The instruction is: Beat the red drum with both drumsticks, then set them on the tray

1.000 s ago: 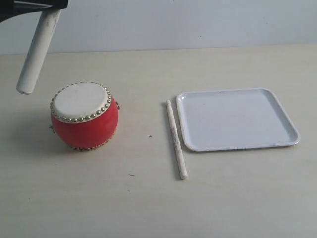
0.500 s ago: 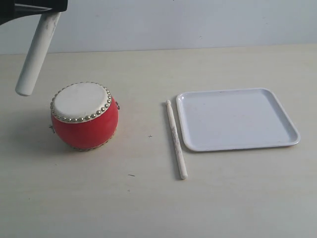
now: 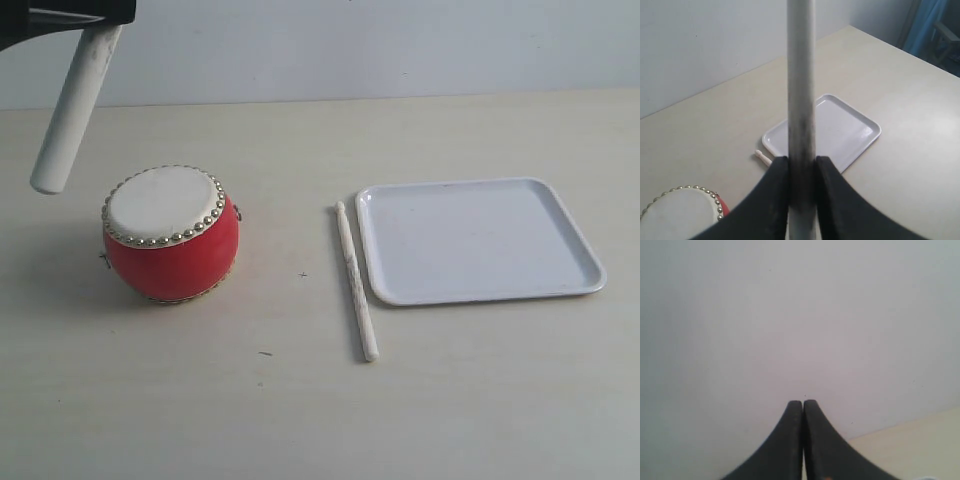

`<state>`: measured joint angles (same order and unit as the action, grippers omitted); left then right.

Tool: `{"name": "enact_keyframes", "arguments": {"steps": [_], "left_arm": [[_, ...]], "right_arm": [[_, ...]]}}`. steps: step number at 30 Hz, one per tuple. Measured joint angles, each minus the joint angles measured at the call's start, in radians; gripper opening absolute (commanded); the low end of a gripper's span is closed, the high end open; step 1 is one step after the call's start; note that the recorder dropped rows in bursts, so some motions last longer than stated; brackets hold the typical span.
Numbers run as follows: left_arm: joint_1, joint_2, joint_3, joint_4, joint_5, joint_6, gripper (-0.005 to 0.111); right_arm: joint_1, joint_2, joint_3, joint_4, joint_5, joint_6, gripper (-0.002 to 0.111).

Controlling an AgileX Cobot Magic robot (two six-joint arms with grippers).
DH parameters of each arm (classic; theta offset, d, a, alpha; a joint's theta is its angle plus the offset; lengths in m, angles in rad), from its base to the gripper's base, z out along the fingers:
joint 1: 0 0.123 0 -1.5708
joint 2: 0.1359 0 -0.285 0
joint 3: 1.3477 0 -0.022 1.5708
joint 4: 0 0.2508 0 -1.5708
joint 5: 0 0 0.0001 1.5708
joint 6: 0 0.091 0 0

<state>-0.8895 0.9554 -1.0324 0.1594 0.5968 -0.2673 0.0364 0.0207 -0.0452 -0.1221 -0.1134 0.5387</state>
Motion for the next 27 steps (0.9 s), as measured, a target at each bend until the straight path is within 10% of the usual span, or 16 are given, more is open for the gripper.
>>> {"name": "enact_keyframes", "arguments": {"steps": [12, 27], "left_arm": [[0.0, 0.0, 0.0, 0.001, 0.006, 0.0, 0.0], [0.0, -0.041, 0.059, 0.024, 0.056, -0.046, 0.0]], "right_arm": [[0.0, 0.324, -0.174, -0.269, -0.039, 0.238, 0.0], [0.09, 0.892, -0.534, -1.541, -0.494, 1.359, 0.0]]}}
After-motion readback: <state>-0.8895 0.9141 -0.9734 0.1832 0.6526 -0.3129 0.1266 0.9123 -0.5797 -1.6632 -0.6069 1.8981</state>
